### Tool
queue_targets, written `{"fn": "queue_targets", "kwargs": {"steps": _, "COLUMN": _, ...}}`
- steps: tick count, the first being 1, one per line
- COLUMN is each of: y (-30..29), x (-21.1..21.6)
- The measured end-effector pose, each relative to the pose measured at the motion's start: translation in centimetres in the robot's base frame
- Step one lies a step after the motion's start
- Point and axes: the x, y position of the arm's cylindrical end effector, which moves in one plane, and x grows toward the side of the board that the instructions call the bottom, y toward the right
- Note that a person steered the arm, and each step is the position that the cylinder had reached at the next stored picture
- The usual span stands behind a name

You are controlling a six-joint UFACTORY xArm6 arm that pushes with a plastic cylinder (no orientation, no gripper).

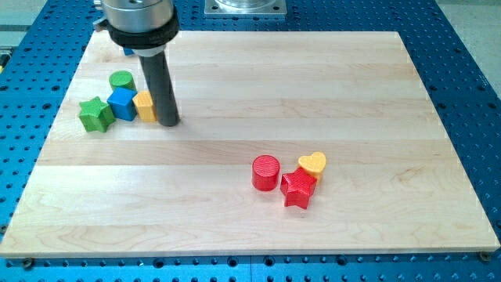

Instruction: Push the red blocks parallel to each other

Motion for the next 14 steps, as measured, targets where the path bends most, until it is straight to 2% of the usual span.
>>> {"fn": "queue_targets", "kwargs": {"steps": 2, "y": 27.8, "x": 0.9}}
{"fn": "queue_targets", "kwargs": {"steps": 3, "y": 29.1, "x": 7.7}}
{"fn": "queue_targets", "kwargs": {"steps": 4, "y": 23.7, "x": 14.2}}
{"fn": "queue_targets", "kwargs": {"steps": 5, "y": 20.3, "x": 16.6}}
{"fn": "queue_targets", "kwargs": {"steps": 7, "y": 14.1, "x": 13.6}}
{"fn": "queue_targets", "kwargs": {"steps": 10, "y": 5.6, "x": 5.1}}
{"fn": "queue_targets", "kwargs": {"steps": 11, "y": 3.9, "x": 4.0}}
{"fn": "queue_targets", "kwargs": {"steps": 12, "y": 5.0, "x": 1.7}}
{"fn": "queue_targets", "kwargs": {"steps": 13, "y": 2.7, "x": 0.5}}
{"fn": "queue_targets", "kwargs": {"steps": 14, "y": -1.5, "x": 4.1}}
